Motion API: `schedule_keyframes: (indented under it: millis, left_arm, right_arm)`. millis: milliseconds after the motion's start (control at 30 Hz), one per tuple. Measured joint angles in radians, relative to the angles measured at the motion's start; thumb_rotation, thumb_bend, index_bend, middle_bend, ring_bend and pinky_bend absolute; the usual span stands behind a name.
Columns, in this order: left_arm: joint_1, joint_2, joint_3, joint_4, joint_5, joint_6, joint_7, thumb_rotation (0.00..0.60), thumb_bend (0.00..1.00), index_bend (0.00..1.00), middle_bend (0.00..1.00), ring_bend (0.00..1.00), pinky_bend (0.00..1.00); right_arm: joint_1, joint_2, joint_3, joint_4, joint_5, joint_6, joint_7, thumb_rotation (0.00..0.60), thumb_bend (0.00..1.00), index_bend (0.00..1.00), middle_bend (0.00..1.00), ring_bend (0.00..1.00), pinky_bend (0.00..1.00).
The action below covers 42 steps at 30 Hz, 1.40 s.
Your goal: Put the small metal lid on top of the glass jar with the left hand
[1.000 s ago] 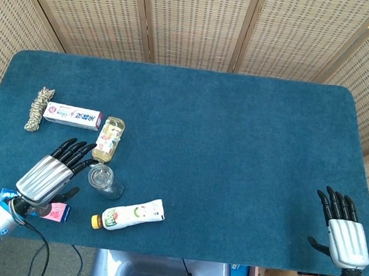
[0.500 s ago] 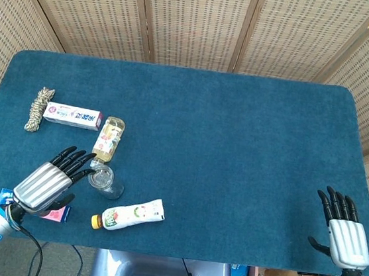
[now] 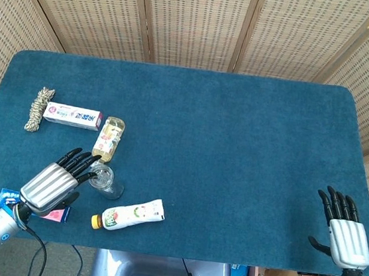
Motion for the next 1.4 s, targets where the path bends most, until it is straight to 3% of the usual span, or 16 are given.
schedule_keyframes:
  millis: [400, 1400]
  left_arm:
    - [-0.002, -0.022, -0.009, 0.000, -0.034, -0.012, 0.040, 0.600, 0.48, 0.33, 0.00, 0.00, 0.00]
    - [-0.009, -0.044, -0.015, 0.006, -0.079, -0.026, 0.088, 0.600, 0.48, 0.34, 0.00, 0.00, 0.00]
  right_arm:
    - [0.001, 0.000, 0.001, 0.001, 0.004, -0.003, 0.002, 0.600, 0.02, 0.00, 0.00, 0.00, 0.03]
    - [-0.001, 0.001, 0.001, 0.001, 0.002, 0.000, 0.005, 0.600, 0.02, 0.00, 0.00, 0.00, 0.03]
